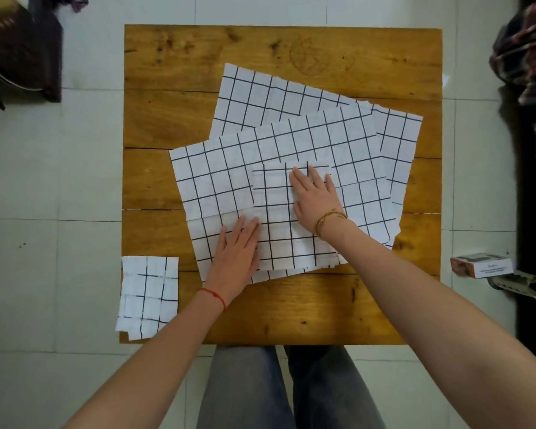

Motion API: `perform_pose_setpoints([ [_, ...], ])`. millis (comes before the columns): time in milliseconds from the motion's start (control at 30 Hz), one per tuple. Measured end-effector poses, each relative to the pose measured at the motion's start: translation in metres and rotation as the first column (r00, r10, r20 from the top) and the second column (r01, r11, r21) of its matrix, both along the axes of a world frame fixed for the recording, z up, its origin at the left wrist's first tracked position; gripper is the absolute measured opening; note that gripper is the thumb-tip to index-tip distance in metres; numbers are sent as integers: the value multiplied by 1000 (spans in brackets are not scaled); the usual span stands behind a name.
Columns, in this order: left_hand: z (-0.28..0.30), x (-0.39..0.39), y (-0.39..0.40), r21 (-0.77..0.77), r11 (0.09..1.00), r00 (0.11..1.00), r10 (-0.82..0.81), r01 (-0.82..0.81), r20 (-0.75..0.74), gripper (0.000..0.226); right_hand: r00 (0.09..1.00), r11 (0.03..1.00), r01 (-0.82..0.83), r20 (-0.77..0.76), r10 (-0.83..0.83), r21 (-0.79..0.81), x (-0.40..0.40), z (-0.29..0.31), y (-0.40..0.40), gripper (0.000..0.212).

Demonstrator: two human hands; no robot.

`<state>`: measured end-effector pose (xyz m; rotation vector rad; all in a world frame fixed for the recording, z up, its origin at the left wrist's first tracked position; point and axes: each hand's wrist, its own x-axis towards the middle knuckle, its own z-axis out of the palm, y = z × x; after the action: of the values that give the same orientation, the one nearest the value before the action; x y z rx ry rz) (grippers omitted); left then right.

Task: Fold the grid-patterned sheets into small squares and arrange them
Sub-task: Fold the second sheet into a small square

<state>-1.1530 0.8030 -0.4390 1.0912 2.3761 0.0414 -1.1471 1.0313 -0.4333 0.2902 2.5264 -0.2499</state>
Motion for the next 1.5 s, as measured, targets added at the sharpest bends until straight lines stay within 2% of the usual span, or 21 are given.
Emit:
perform_pose_setpoints([
  [167,5,49,-29,3,999,996,39,-39,83,59,1000,1000,1,2,-1,13,1,-1,-2,63],
  [300,6,70,-39,-18,999,997,27,-26,77,57,1000,1000,-6,-10,6,8,2,-3,-1,62],
  [400,8,69,-35,63,994,994,80,-85,74,50,990,994,35,-135,-49,-104,5,-5,5,59],
  [467,12,61,-25,160,967,978,186,-199,94,42,934,966,119,-304,-187,-231,10,-2,13,56],
  [567,17,39,-2,265,853,894,425,-448,145,32,732,841,417,-420,-536,-346,23,6,27,39],
  [633,18,21,16,288,720,775,594,-631,216,29,558,682,619,-393,-731,-390,36,8,36,23],
  [667,17,13,24,275,653,708,657,-706,258,29,501,614,676,-357,-789,-407,42,9,38,17],
  [733,14,-1,39,211,553,591,737,-806,328,27,467,537,736,-264,-844,-413,53,7,41,12],
  [833,7,-11,55,88,456,453,804,-885,385,25,436,451,783,-139,-889,-428,62,2,40,16],
  [900,3,-15,60,46,406,391,834,-913,389,24,422,410,798,-77,-903,-442,62,-1,37,19],
  [1033,0,-19,65,15,370,348,857,-929,379,21,396,345,821,18,-918,-455,58,-4,31,15],
  [1167,1,-20,66,19,334,314,861,-942,401,20,408,335,825,69,-910,-455,55,-6,29,10],
  [1367,12,-23,68,68,301,291,803,-951,520,18,452,349,756,57,-890,-554,61,-2,31,12],
  [1500,14,-29,61,22,266,223,756,-964,615,26,417,273,749,110,-902,-604,64,-1,38,17],
])
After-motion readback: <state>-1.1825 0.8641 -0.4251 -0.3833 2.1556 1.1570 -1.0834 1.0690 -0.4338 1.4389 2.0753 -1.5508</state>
